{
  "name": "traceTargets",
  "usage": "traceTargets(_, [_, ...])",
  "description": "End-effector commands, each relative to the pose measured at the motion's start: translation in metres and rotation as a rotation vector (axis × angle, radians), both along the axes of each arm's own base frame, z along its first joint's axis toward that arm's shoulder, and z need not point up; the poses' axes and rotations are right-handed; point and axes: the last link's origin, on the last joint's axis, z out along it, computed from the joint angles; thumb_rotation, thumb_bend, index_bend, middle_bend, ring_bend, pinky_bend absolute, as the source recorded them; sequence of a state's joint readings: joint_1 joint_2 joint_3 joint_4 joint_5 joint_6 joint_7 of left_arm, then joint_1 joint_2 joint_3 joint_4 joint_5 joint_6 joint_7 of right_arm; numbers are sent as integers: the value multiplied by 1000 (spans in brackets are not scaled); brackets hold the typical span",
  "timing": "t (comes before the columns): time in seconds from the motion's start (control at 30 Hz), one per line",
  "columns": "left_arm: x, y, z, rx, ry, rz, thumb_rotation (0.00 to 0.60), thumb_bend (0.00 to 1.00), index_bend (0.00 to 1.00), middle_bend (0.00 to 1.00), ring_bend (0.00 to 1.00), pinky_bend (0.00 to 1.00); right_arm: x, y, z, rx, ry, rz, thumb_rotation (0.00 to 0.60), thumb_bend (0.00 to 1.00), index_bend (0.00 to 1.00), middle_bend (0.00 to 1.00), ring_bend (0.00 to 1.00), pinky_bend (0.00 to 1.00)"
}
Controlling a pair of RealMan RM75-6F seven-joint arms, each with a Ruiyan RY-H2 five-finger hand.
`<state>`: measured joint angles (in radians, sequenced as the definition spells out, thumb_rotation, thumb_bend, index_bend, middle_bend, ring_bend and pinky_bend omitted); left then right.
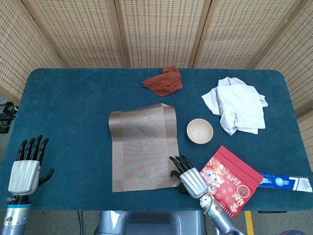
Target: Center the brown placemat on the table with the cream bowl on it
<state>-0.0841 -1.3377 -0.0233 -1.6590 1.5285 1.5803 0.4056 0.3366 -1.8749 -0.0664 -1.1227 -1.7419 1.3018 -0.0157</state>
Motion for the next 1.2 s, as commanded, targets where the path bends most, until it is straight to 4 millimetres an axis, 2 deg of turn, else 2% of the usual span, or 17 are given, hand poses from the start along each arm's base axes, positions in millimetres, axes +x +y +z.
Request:
traceTargets(0.03, [0,0,0,-1,-2,1,600,204,0,0,0,0,1,0,-2,-2,-9,-2,600,454,453,93,0,0])
traceTargets(0.3, [0,0,-1,-4,-4,-1,600,204,0,0,0,0,6,-4,-7,-8,-42,-21,600,480,482,109,0,0])
traceTargets(0.57, [0,0,-1,-4,-6,0,600,204,0,0,0,0,6,-3,-7,-45,-57,-4,600,508,635,234,0,0])
traceTargets(1.03, [0,0,-1,-2,-10,3,600,205,0,0,0,0,6,-2,-7,-48,-74,-6,600,509,715,291,0,0])
traceTargets(1.2, [0,1,-1,-2,-10,3,600,205,0,0,0,0,5,-2,-7,-50,-71,-8,600,569,730,293,0,0])
